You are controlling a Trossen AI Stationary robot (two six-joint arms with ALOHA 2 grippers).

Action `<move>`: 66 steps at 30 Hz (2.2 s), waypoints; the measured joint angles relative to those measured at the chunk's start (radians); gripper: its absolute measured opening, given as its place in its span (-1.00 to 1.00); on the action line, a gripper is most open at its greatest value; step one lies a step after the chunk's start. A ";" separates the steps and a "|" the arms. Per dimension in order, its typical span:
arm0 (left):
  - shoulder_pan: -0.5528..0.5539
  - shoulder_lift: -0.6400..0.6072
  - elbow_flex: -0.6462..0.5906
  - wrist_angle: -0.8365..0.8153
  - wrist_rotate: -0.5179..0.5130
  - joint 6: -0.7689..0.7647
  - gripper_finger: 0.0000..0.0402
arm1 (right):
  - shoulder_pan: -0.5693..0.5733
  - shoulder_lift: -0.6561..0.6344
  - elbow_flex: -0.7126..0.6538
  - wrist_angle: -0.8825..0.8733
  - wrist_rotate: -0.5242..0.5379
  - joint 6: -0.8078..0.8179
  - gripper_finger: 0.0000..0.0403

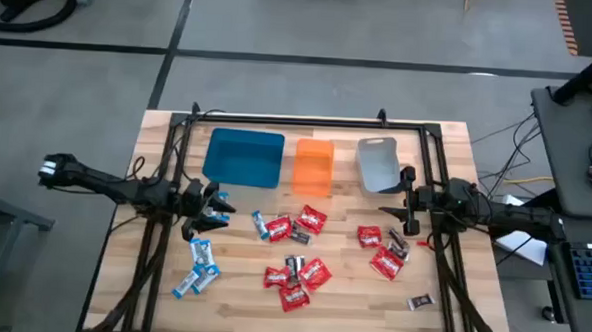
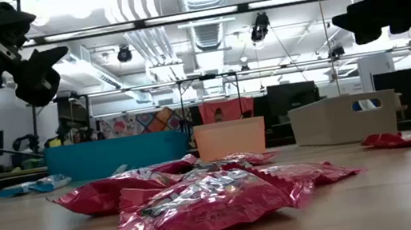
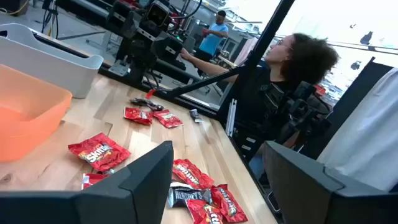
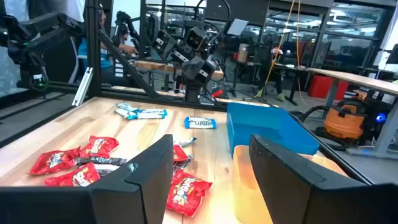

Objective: Sort candy

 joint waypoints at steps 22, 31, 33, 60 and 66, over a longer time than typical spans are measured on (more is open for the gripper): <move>0.000 0.000 0.000 0.000 0.000 0.000 0.15 | 0.000 0.000 0.000 0.000 0.000 0.000 0.01; 0.000 0.000 0.000 0.000 0.000 0.000 0.15 | 0.000 0.000 0.000 0.000 0.000 0.000 0.01; 0.000 0.000 0.000 0.000 0.000 0.000 0.15 | 0.000 0.000 0.000 0.000 0.000 0.000 0.01; 0.000 0.025 0.000 0.201 -0.296 0.033 0.15 | 0.000 0.000 0.000 0.008 0.000 -0.003 0.01; -0.001 0.137 0.000 0.500 -0.356 0.124 0.15 | 0.000 0.000 0.000 0.022 0.122 0.059 0.01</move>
